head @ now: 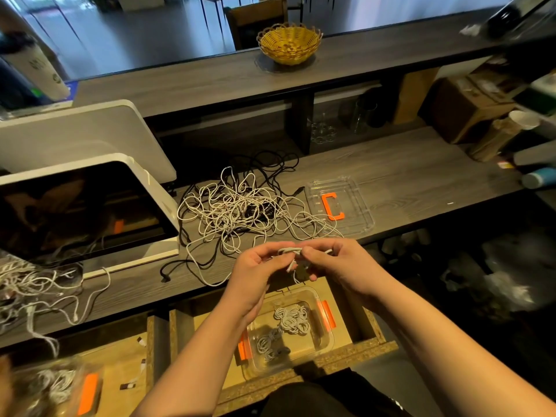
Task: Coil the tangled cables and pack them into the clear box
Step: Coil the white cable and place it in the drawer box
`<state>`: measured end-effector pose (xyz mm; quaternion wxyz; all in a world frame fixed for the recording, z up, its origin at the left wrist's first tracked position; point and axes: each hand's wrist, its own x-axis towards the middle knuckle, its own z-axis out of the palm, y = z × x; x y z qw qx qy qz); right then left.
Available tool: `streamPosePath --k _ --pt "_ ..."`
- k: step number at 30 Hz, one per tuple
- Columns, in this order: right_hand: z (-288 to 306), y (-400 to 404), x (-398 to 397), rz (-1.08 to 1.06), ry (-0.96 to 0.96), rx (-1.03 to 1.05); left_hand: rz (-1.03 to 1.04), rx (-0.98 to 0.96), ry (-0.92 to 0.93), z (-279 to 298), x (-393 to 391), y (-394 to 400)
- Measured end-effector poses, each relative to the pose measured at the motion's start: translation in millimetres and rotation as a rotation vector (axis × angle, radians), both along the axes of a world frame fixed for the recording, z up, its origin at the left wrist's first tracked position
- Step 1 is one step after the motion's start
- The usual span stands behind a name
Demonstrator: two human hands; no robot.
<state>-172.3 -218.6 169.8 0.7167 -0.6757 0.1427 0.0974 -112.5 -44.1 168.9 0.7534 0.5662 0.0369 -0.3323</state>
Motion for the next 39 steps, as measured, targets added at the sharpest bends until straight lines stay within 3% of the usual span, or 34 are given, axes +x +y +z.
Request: streamPosePath --k 4,7,11,18,21,25,28,34,36,39 --pt "-4 1 0 0.014 0.005 -0.036 0.016 0.148 0.063 -5 4 0" --pt "-8 0 0 -0.005 -0.029 -0.109 -0.198 0.344 0.073 -4 4 2" --pt "-13 3 0 0.036 -0.085 -0.229 -0.340 0.314 0.089 -3 1 4" --pt "-14 15 -8 0.039 -0.261 -0.685 -0.238 0.488 -0.288 -8 -1 0" --pt "-11 16 -9 0.000 -0.294 -0.647 -0.266 0.560 -0.511 -3 4 5" --pt "-3 3 -10 0.024 -0.314 -0.441 -0.360 0.422 -0.537 10 12 11" --pt "9 0 -9 0.068 -0.296 -0.280 -0.433 0.324 -0.459 16 18 17" --pt "23 -14 -7 0.174 -0.205 -0.017 -0.331 -0.161 -0.069 15 10 23" --pt "25 -13 -7 0.180 -0.203 -0.061 -0.319 -0.124 -0.064 12 10 22" --pt "21 -9 -9 0.148 -0.233 -0.281 -0.351 0.178 -0.229 10 11 17"
